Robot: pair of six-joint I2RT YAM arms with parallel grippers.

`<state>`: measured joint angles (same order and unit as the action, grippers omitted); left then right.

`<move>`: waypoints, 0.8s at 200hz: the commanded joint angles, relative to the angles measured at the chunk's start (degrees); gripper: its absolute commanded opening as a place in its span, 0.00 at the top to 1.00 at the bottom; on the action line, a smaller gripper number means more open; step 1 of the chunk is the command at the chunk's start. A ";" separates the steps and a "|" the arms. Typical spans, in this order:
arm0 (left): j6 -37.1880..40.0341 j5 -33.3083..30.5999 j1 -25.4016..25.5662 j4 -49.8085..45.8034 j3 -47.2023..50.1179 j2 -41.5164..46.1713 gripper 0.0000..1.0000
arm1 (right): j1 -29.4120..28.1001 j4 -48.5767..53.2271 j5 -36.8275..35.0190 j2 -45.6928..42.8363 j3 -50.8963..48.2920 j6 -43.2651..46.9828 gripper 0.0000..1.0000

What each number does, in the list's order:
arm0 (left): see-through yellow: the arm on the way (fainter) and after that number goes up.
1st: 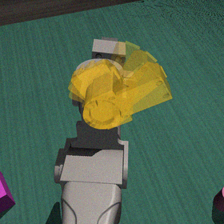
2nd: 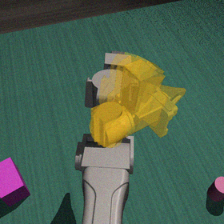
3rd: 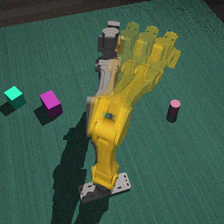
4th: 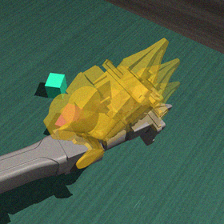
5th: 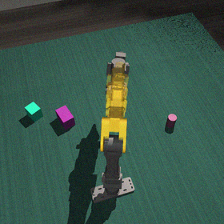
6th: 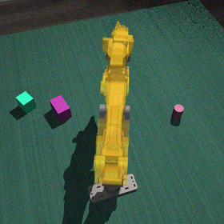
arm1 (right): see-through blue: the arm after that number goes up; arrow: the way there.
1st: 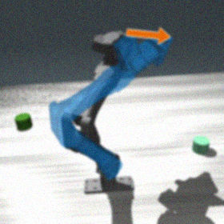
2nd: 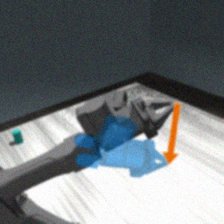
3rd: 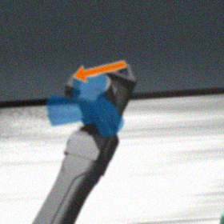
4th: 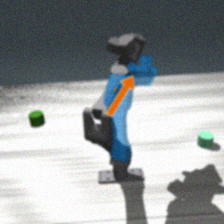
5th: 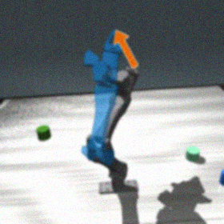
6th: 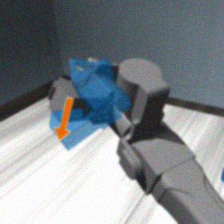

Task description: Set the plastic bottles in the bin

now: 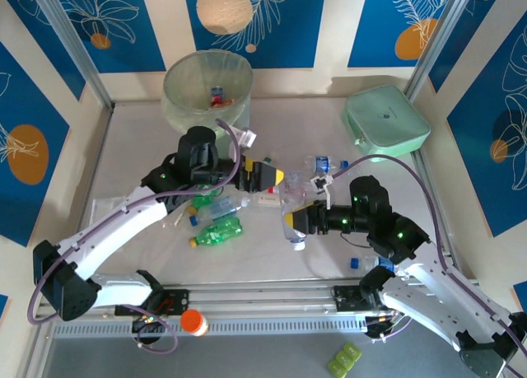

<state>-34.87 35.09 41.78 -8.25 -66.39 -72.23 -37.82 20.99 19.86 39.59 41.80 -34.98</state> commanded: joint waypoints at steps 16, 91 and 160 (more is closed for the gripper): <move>-0.51 4.42 2.08 5.65 -1.39 -2.09 0.05 | -0.89 -5.63 5.15 1.96 2.02 -0.95 0.52; 3.02 10.18 5.43 5.71 -3.31 -3.89 0.43 | -0.68 -8.83 7.09 3.41 1.92 -2.36 0.52; 1.62 10.46 5.40 5.11 -5.37 -3.67 0.57 | -0.67 -8.04 7.27 4.77 3.77 -1.86 0.27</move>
<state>-33.58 42.30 46.28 -4.51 -68.99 -76.25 -38.46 12.97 26.20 43.86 42.94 -36.86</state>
